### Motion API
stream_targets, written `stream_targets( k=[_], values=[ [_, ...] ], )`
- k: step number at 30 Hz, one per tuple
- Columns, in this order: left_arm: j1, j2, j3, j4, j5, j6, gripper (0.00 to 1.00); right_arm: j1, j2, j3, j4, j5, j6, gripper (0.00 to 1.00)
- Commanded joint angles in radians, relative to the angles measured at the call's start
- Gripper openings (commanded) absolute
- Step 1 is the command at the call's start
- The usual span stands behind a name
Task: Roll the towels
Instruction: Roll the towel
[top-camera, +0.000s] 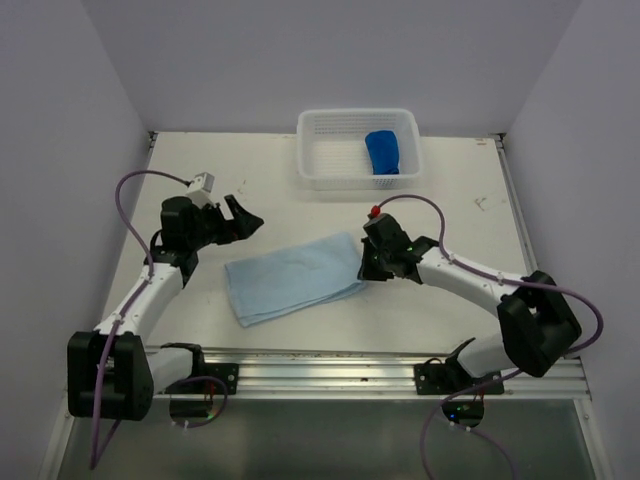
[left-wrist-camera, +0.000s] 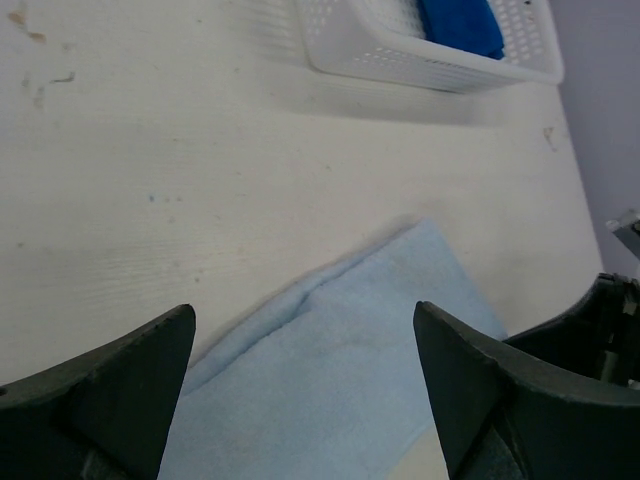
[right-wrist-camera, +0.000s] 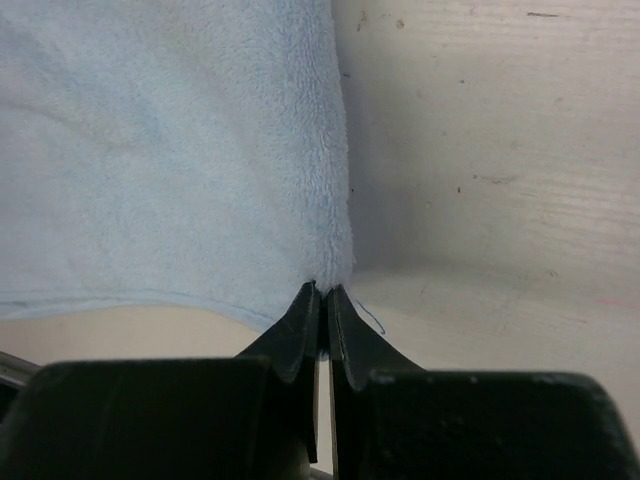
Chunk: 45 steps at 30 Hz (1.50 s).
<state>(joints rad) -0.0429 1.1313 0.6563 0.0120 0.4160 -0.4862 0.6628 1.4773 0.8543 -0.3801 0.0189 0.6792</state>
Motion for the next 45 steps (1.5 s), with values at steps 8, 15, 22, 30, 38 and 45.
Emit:
stream_targets(
  k=[8,15,22,30,38,45],
  values=[
    [-0.279,0.135,0.005,0.334,0.161,-0.265,0.34,0.001,-0.221,-0.164,-0.071,0.118,0.026,0.0],
    [-0.543,0.367,0.04,0.531,0.11,-0.391,0.0,0.003,-0.264,-0.218,-0.086,0.154,0.031,0.0],
    [-0.655,0.568,0.132,0.568,0.098,-0.425,0.0,0.006,-0.33,-0.227,-0.108,0.181,0.019,0.0],
    [-0.7,0.702,0.259,0.508,0.05,-0.399,0.0,0.012,-0.333,-0.204,-0.109,0.188,-0.009,0.0],
    [-0.712,0.782,0.322,0.444,0.0,-0.345,0.0,0.032,-0.319,-0.219,-0.086,0.194,0.0,0.0],
    [-0.712,0.831,0.321,0.428,-0.031,-0.316,0.0,0.047,-0.322,-0.205,-0.102,0.219,-0.009,0.0]
  ],
)
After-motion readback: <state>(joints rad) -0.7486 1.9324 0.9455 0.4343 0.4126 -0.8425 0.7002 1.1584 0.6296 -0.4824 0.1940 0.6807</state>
